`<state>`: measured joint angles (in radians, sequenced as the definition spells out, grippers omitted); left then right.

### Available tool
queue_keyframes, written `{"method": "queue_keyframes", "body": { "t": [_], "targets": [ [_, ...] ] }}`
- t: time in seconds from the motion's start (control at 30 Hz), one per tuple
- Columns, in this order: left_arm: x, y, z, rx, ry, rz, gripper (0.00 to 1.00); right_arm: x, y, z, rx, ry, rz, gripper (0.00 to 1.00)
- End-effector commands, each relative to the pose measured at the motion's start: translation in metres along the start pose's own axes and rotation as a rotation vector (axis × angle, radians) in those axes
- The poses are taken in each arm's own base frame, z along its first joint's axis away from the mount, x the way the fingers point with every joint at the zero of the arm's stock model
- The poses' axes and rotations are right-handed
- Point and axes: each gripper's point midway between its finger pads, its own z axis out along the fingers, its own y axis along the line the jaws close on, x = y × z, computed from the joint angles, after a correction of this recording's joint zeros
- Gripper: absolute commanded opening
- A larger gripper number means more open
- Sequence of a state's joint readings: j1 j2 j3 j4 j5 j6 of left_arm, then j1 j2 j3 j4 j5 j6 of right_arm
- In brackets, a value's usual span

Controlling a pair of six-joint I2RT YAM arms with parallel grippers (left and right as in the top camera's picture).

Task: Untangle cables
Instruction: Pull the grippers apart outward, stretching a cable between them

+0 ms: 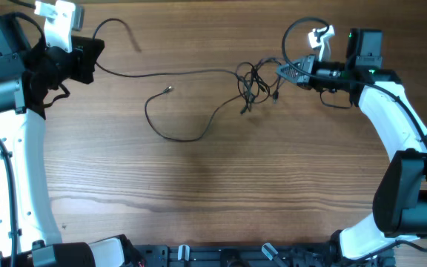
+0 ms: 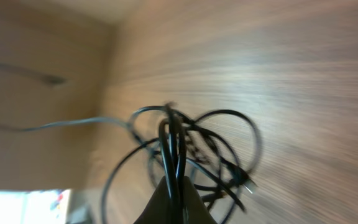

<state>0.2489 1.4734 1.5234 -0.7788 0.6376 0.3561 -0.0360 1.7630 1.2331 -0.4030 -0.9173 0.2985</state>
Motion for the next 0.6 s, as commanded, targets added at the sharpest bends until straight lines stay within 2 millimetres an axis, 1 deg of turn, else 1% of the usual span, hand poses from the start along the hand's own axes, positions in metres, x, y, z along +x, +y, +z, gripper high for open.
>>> {"method": "queue_keyframes", "body": {
  "t": [0.0, 0.07, 0.1, 0.17, 0.2, 0.27, 0.33, 0.57],
  "targets": [
    [-0.010, -0.012, -0.004, 0.042, -0.029, 0.017, 0.04, -0.005, -0.051, -0.016, 0.345, -0.053, -0.026, 0.04],
    [-0.009, -0.010, -0.004, 0.027, -0.025, 0.016, 0.04, 0.002, -0.079, -0.029, 0.515, -0.047, 0.020, 0.05],
    [-0.009, -0.007, -0.004, 0.014, -0.023, 0.015, 0.04, 0.008, -0.096, -0.040, 0.632, -0.044, 0.056, 0.05],
    [-0.008, -0.005, -0.004, 0.001, -0.019, 0.015, 0.04, 0.019, -0.127, -0.069, 0.872, -0.051, 0.126, 0.05],
    [-0.008, -0.005, -0.004, 0.001, -0.019, 0.015, 0.04, 0.023, -0.137, -0.082, 0.963, -0.056, 0.151, 0.05],
    [-0.008, -0.004, -0.004, -0.003, -0.018, 0.016, 0.04, 0.031, -0.152, -0.108, 1.123, -0.063, 0.193, 0.04],
    [-0.007, -0.003, -0.004, -0.012, -0.015, 0.015, 0.04, 0.037, -0.161, -0.127, 1.215, -0.066, 0.224, 0.04],
    [-0.006, 0.004, -0.004, -0.050, -0.006, 0.016, 0.04, 0.050, -0.187, -0.186, 1.399, -0.124, 0.381, 0.05]
  ]
}}
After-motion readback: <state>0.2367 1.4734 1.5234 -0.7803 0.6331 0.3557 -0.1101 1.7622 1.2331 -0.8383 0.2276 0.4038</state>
